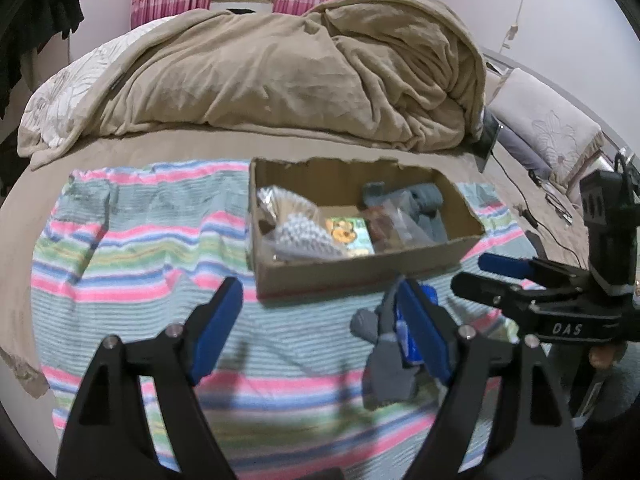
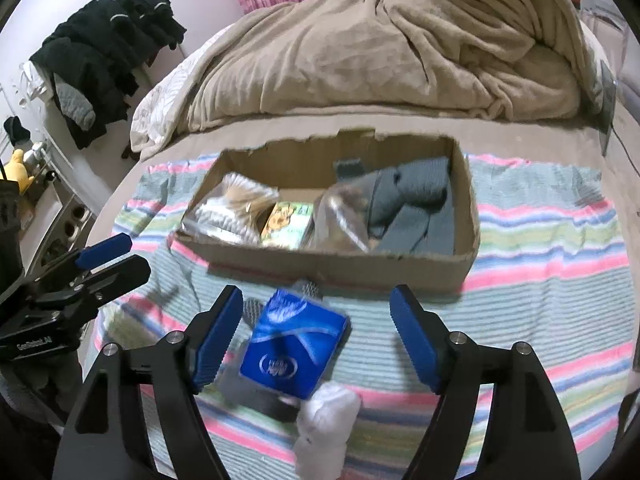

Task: Organize objects
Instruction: 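Grasp the grey socks with the left gripper while the right grasps the blue tissue pack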

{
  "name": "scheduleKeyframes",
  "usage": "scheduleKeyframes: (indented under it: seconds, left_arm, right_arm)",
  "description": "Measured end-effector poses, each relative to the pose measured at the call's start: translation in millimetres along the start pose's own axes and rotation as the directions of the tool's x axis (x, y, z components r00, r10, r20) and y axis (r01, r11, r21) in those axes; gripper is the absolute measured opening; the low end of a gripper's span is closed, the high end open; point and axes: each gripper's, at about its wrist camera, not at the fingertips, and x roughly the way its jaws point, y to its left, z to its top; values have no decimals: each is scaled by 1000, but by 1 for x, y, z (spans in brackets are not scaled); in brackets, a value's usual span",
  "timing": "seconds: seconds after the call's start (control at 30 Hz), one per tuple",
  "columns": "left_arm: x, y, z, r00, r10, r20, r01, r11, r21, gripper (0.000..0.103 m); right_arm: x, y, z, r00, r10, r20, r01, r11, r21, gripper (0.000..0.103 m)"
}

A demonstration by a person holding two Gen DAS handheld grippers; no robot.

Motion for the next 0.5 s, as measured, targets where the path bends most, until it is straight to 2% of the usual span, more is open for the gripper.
scheduleKeyframes:
  seconds: [0.5]
  left_arm:
    - [11,8,-35,997,8,-72,-9,1000,-24,81]
  right_arm:
    - [33,9,-25,997,16,-81,-15,1000,5,79]
